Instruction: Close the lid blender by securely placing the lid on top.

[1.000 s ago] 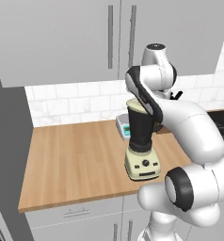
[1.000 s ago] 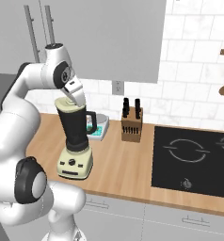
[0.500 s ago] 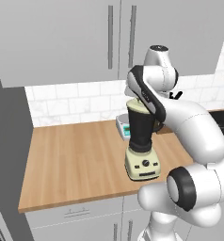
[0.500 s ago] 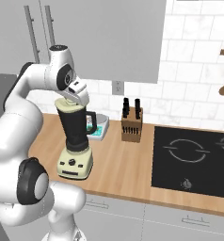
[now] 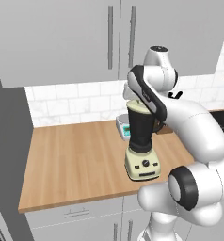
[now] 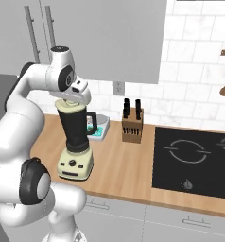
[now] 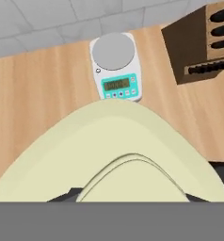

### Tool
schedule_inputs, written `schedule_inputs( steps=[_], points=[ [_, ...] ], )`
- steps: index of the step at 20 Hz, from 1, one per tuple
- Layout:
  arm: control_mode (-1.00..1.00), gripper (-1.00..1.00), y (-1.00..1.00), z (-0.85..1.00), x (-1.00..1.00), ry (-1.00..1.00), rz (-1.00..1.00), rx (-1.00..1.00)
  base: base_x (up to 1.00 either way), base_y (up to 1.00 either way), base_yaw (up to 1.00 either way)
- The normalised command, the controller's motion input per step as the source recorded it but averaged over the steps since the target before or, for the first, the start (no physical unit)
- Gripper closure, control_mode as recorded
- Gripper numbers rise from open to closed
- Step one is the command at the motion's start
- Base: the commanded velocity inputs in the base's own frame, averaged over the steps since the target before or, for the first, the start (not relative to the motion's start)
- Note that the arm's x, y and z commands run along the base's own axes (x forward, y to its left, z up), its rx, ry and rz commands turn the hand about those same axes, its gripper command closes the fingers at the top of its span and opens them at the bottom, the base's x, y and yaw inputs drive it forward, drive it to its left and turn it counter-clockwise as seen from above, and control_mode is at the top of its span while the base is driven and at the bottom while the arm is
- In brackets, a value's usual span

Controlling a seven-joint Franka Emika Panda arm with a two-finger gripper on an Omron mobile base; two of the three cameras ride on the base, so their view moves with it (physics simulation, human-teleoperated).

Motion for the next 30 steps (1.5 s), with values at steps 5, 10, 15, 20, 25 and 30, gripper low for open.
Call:
schedule_inputs(
  steps=[5, 10, 15, 20, 25, 30],
  points=[
    [-1.0, 1.0, 0.23, -0.94, 0.0, 0.01, 0.25, -0.04, 0.0, 0.0, 0.0],
    [-1.0, 1.0, 0.2, -0.82, -0.11, 0.0, 0.25, -0.03, 0.0, 0.0, 0.0],
    [-1.0, 1.0, 0.21, -0.72, -0.04, 0.0, 0.24, -0.03, 0.0, 0.0, 0.0],
    [-1.0, -1.0, 0.22, -0.57, 0.0, 0.0, 0.2, -0.01, 0.0, 0.0, 0.0],
    [-1.0, -1.0, 0.16, -0.28, 0.0, 0.0, 0.16, 0.0, 0.0, 0.0, 0.0],
    [-1.0, -1.0, 0.01, -0.03, -0.06, -0.13, 0.05, 0.0, 0.0, 0.0, 0.0]
  ],
)
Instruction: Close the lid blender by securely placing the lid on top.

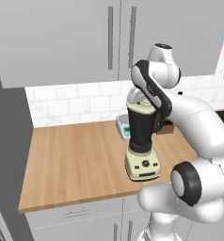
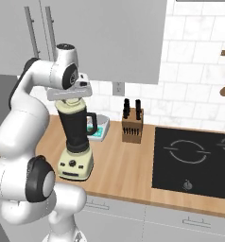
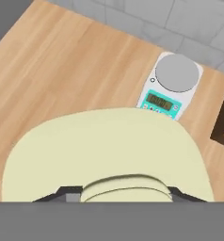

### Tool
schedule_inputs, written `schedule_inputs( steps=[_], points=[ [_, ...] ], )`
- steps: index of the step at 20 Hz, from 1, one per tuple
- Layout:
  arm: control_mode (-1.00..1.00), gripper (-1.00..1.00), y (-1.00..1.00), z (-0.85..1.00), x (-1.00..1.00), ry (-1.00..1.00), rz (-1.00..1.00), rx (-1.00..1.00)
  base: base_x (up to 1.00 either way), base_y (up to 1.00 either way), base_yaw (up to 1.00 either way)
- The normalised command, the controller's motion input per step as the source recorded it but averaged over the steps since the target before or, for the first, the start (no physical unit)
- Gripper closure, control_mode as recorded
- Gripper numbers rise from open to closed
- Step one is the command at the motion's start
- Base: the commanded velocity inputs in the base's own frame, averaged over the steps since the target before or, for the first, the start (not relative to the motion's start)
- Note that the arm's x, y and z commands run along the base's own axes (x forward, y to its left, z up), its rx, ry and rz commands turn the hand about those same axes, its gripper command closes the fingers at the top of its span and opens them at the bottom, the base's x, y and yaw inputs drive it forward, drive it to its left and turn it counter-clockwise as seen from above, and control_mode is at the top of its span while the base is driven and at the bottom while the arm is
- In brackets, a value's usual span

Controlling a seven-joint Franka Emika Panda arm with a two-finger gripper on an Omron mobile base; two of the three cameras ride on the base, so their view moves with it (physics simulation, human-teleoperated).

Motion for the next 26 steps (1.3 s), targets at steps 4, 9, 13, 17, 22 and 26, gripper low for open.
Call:
schedule_inputs(
  steps=[4, 9, 13, 17, 22, 26],
  points=[
    [-1.0, -1.0, 0.01, 0.0, -0.03, -0.25, 0.0, 0.0, 0.0, 0.0, 0.0],
    [-1.0, -1.0, 0.02, 0.0, 0.0, -0.2, 0.0, 0.0, 0.0, 0.0, 0.0],
    [-1.0, -1.0, 0.0, -0.09, 0.0, -0.08, 0.0, 0.0, 0.0, 0.0, 0.0],
    [-1.0, -1.0, 0.0, -0.17, 0.0, 0.0, 0.0, 0.0, 0.0, 0.0, 0.0],
    [-1.0, -1.0, -0.02, -0.04, 0.0, 0.0, 0.0, 0.0, 0.0, 0.0, 0.0],
    [-1.0, -1.0, -0.18, -0.01, 0.0, -0.09, 0.0, 0.03, 0.0, 0.0, 0.0]
  ],
)
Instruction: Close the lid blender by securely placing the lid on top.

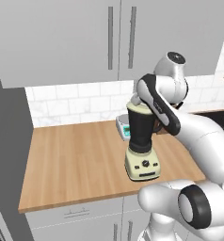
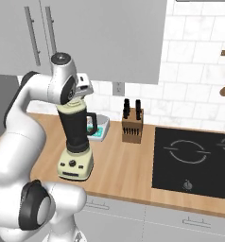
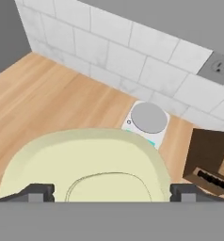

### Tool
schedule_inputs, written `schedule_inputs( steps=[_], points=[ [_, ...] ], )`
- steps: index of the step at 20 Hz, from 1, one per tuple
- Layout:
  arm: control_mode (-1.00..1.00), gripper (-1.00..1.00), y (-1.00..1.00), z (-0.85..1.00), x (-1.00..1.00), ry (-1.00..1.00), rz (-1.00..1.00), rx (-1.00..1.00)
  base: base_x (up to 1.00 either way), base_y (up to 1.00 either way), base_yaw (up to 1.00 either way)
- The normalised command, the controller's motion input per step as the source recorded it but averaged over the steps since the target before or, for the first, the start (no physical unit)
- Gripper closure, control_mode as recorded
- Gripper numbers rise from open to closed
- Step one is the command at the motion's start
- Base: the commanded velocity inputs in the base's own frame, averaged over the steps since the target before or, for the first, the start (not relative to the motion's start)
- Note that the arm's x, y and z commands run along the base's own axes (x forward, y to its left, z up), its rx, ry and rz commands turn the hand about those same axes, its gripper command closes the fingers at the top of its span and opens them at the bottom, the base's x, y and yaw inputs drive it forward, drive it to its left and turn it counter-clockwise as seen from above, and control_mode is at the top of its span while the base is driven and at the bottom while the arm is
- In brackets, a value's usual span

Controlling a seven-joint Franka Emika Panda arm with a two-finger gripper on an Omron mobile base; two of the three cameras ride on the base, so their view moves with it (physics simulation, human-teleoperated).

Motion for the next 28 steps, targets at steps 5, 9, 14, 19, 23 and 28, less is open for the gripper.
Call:
schedule_inputs(
  steps=[5, 9, 14, 19, 23, 28],
  points=[
    [-1.0, -1.0, -0.17, -0.17, 0.0, -0.06, 0.0, 0.0, 0.0, 0.0, 0.0],
    [-1.0, -1.0, -0.01, 0.0, -0.18, -0.02, 0.0, 0.01, 0.0, 0.0, 0.0],
    [-1.0, -1.0, -0.02, 0.0, -0.44, -0.02, 0.0, 0.0, 0.0, 0.0, 0.0],
    [-1.0, -1.0, -0.29, 0.0, -0.73, -0.09, -0.02, 0.0, 0.0, 0.0, 0.0],
    [-1.0, -1.0, -0.64, 0.0, -0.69, -0.25, -0.09, 0.09, 0.0, 0.0, 0.0],
    [-1.0, -1.0, -0.66, 0.0, -0.38, -0.17, 0.01, 0.27, 0.0, 0.0, 0.0]
  ],
)
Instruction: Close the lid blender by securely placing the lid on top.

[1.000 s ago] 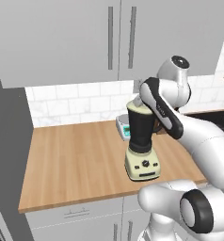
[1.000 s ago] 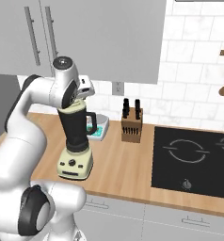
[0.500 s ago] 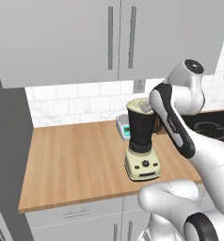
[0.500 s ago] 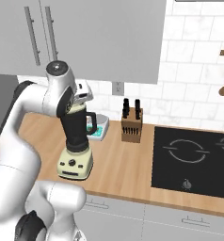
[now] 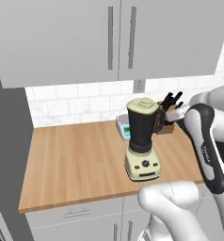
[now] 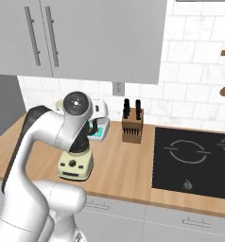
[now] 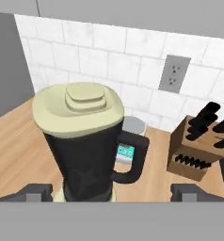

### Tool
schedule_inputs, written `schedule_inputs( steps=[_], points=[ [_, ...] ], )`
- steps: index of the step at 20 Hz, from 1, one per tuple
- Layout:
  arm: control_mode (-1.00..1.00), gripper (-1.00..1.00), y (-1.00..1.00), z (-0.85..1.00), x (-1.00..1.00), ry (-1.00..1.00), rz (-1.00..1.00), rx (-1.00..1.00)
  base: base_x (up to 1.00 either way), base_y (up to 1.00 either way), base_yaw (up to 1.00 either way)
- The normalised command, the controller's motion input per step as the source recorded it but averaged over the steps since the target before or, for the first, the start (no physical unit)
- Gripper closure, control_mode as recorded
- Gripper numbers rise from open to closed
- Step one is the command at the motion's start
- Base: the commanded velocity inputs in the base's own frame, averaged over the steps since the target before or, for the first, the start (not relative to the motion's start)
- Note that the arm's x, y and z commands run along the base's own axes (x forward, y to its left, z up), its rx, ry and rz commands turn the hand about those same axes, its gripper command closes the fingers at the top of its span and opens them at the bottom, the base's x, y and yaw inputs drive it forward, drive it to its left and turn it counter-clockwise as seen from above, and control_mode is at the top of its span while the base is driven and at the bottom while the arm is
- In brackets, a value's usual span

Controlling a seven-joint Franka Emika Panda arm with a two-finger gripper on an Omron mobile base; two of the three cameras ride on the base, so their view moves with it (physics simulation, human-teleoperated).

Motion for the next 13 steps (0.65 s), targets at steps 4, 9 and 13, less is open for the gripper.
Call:
schedule_inputs(
  steps=[4, 9, 13],
  points=[
    [-1.0, -1.0, -0.62, 0.0, -0.26, -0.1, 0.03, 0.3, 0.0, 0.0, 0.0],
    [-1.0, -1.0, -0.64, 0.0, -0.21, -0.1, 0.01, 0.3, 0.0, 0.0, 0.0],
    [-1.0, -1.0, -0.64, 0.0, -0.16, -0.08, 0.0, 0.29, 0.0, 0.0, 0.0]
  ],
)
